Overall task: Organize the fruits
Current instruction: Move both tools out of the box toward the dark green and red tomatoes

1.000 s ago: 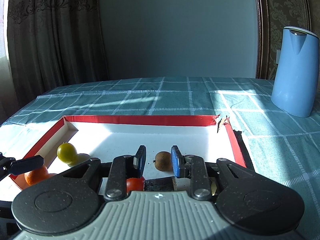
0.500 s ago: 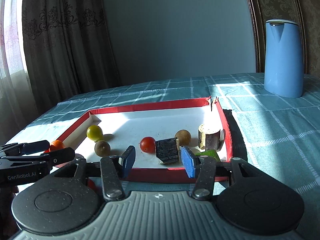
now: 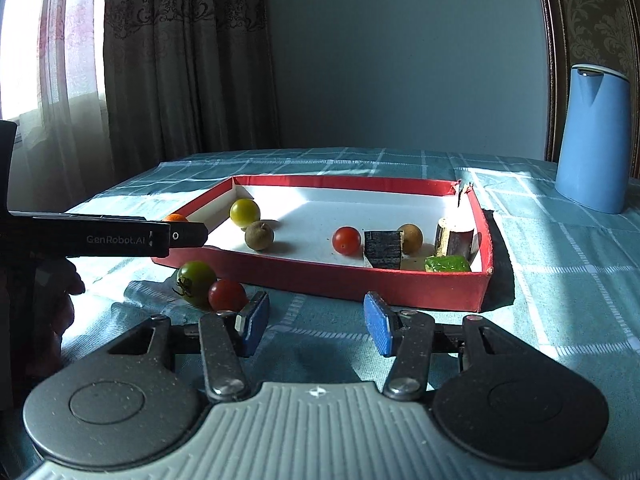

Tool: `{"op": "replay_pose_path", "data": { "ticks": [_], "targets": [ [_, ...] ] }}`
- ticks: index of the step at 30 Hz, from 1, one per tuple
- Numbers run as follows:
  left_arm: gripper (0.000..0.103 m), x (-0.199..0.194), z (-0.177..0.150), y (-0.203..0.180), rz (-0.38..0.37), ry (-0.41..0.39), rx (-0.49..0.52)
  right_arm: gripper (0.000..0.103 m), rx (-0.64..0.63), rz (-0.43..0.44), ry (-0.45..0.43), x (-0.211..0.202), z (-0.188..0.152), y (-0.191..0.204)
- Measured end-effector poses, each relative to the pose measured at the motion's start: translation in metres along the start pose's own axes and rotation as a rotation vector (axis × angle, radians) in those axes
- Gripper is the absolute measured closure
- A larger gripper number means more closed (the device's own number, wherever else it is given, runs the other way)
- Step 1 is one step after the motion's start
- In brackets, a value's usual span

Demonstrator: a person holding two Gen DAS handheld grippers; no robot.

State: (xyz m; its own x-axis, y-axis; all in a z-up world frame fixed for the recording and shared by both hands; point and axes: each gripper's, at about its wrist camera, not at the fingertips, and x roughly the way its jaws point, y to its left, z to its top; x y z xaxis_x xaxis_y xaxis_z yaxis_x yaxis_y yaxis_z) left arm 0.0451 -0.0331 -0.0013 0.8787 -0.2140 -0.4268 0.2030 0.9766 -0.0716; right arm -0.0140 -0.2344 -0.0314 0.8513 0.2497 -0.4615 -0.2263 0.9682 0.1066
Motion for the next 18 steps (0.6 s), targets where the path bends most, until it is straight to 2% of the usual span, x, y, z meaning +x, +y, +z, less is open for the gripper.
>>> {"op": "replay_pose_path", "data": {
  "ticks": [9,18],
  "targets": [
    [0.014,-0.003,0.0,0.001,-0.001,0.001,-0.002,0.052,-0.039,0.011,0.026,0.006,-0.001,0.013],
    [0.014,-0.008,-0.001,0.025,-0.018,0.02,-0.094,0.052,-0.104,0.034,0.082,0.023,0.004,0.039]
  ]
}}
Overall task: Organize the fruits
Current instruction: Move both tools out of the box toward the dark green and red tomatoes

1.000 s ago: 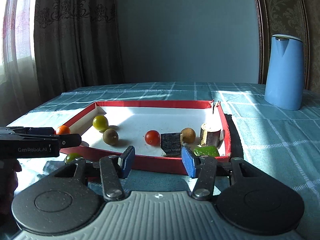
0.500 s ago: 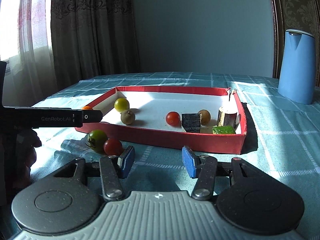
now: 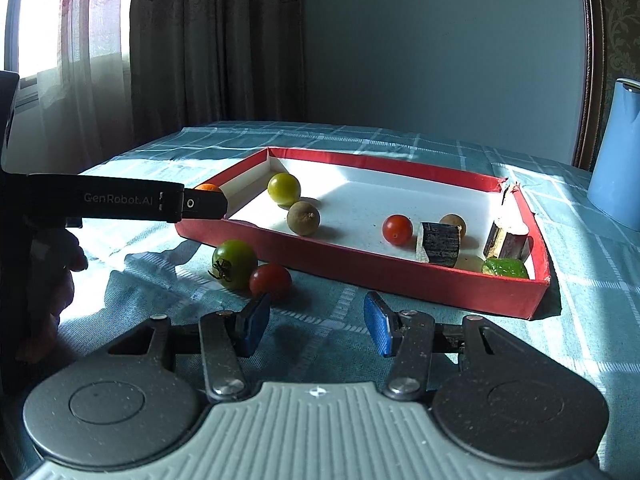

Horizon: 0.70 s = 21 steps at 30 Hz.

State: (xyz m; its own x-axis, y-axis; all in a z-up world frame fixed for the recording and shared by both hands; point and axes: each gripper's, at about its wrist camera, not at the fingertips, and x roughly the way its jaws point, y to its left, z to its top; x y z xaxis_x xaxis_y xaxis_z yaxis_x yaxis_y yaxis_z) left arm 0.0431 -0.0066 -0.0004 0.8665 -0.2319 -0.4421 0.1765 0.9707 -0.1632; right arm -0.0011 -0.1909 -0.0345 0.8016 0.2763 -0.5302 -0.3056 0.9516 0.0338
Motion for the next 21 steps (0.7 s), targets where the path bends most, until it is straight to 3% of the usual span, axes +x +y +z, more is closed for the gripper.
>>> {"op": "replay_pose_path", "data": {
  "ticks": [14,21],
  "targets": [
    [0.011,0.0,-0.001,-0.002,0.001,0.002,0.006,0.053,-0.001,0.055,0.064,0.034,0.019,0.024],
    [0.01,0.0,-0.001,-0.001,0.0,0.004,0.005,0.071,0.003,0.075,0.084,0.037,0.019,0.025]
  ]
}}
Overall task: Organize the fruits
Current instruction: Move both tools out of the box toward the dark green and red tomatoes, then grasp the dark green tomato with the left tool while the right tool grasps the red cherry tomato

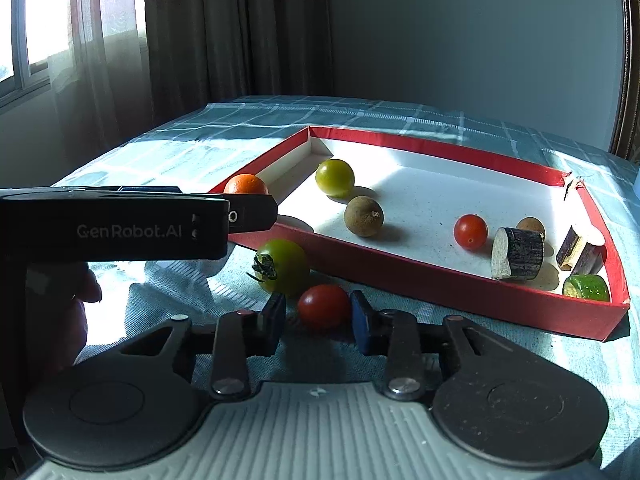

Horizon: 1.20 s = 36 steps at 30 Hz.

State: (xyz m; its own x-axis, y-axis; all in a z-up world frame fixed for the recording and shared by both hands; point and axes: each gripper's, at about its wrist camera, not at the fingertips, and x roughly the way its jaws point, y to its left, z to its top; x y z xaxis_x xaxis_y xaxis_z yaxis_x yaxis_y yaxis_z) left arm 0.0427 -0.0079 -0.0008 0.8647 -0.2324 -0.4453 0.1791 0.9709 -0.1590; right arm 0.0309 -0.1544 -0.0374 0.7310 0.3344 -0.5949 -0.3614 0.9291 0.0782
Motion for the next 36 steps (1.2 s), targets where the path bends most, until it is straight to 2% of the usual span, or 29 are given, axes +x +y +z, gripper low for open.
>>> {"op": "replay_pose_path", "data": {
  "ticks": [3,7,11,15,17,19,25,34,36],
  "targets": [
    [0.01,0.0,0.0,0.0,0.0,0.001,-0.001,0.077,0.005,0.003,-0.001,-0.001,-0.001,-0.001],
    [0.01,0.0,0.0,0.001,-0.001,0.002,-0.001,0.077,0.024,-0.024,-0.02,-0.005,-0.002,-0.004],
    [0.01,0.0,0.0,0.001,-0.004,0.007,0.001,0.077,0.02,-0.096,-0.043,-0.016,-0.007,-0.009],
    [0.01,-0.001,-0.002,-0.001,-0.037,0.021,0.018,0.077,0.022,-0.183,-0.025,-0.022,-0.013,-0.026],
    [0.01,-0.001,-0.004,-0.004,-0.064,0.041,0.032,0.077,0.056,-0.189,-0.008,-0.022,-0.014,-0.041],
    [0.01,-0.002,-0.007,-0.01,-0.053,0.054,0.068,0.077,0.07,-0.211,-0.008,-0.024,-0.014,-0.05],
    [0.009,-0.003,-0.015,-0.039,-0.019,0.069,0.201,0.077,0.125,-0.188,-0.017,-0.027,-0.017,-0.065],
    [0.01,0.018,-0.017,-0.063,-0.005,0.13,0.206,0.077,0.138,-0.178,-0.02,-0.028,-0.017,-0.067],
    [0.021,0.019,-0.018,-0.066,0.01,0.141,0.218,0.077,0.142,-0.175,-0.021,-0.028,-0.017,-0.067]
  ]
}}
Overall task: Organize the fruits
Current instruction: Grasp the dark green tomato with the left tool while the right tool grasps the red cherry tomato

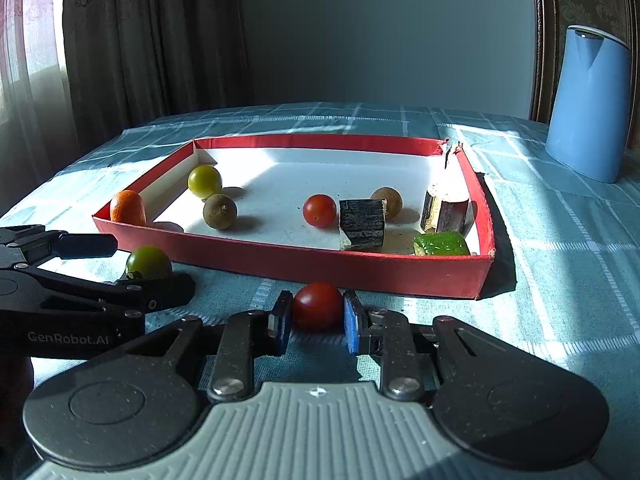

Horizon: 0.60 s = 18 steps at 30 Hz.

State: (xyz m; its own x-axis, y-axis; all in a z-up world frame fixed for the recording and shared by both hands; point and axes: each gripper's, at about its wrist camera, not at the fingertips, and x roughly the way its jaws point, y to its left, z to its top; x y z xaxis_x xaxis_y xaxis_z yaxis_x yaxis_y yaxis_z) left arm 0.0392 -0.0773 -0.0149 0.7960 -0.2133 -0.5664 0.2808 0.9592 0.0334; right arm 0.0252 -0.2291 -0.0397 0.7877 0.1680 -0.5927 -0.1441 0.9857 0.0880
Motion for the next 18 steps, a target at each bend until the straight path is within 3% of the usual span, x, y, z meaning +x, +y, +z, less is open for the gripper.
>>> {"op": "replay_pose_path", "data": {
  "ticks": [5,8,11,18],
  "targets": [
    [0.042,0.0043,-0.0019,0.0095,-0.011,0.028,-0.059,0.078,-0.006,-0.004,0.001,-0.0001,0.0,0.0008],
    [0.045,0.0042,-0.0023,0.0058,0.008,0.025,-0.036,0.078,-0.02,-0.014,0.003,0.0005,0.0002,0.0033],
    [0.055,0.003,-0.0029,0.0027,-0.011,0.017,-0.013,0.077,-0.046,-0.029,0.005,0.0013,0.0003,0.0078],
    [0.064,0.0023,-0.0034,0.0068,-0.03,0.012,-0.034,0.077,-0.052,-0.033,0.007,0.0016,0.0002,0.0087]
  ]
}}
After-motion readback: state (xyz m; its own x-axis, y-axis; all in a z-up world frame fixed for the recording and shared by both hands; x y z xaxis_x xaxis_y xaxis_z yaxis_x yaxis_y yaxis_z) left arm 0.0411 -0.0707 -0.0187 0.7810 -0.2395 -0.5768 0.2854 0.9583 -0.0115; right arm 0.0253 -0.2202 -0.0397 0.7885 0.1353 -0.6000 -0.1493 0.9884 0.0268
